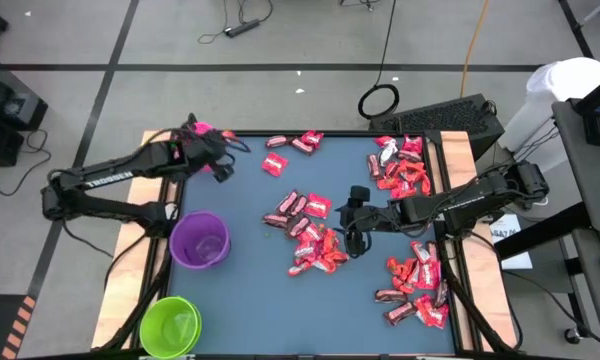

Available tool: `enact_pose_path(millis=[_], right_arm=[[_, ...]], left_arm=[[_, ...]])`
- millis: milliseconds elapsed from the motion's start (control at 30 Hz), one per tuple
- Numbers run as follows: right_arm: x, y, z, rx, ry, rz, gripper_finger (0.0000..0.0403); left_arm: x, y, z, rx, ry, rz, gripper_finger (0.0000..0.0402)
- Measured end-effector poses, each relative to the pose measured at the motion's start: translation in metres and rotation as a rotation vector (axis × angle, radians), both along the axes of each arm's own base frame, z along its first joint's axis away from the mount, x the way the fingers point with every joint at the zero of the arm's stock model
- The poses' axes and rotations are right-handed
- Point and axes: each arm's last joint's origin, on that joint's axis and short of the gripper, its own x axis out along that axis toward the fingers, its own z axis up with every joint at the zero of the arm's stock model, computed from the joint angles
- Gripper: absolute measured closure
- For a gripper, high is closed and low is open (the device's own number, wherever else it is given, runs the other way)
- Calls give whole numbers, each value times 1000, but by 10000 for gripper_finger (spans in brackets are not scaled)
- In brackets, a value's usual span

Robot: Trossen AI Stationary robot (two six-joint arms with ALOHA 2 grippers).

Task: Organize candy in baskets
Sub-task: Put the orange chocolate into the pink bucket

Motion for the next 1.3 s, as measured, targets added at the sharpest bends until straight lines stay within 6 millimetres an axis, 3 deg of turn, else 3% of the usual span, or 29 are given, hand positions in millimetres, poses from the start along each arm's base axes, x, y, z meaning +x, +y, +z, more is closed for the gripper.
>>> enact_pose_path(millis=[233, 500, 833, 1067, 1300], right_arm=[[0, 0, 0, 0, -1, 1, 163], [0, 0, 0, 0, -3, 0, 163], [1, 0, 1, 2, -19, 0, 163], [3, 0, 3, -12, -35, 14, 163], [3, 0, 3, -13, -41, 16, 163]], left_arm=[[-29, 25, -3, -45, 78, 197, 394], [-42, 39, -6, -135, 33, 280, 391], [-54, 48, -7, -148, 50, 361, 279], [-48, 32, 5, -159, -100, 213, 251], [-34, -2, 25, -217, -353, -136, 251]])
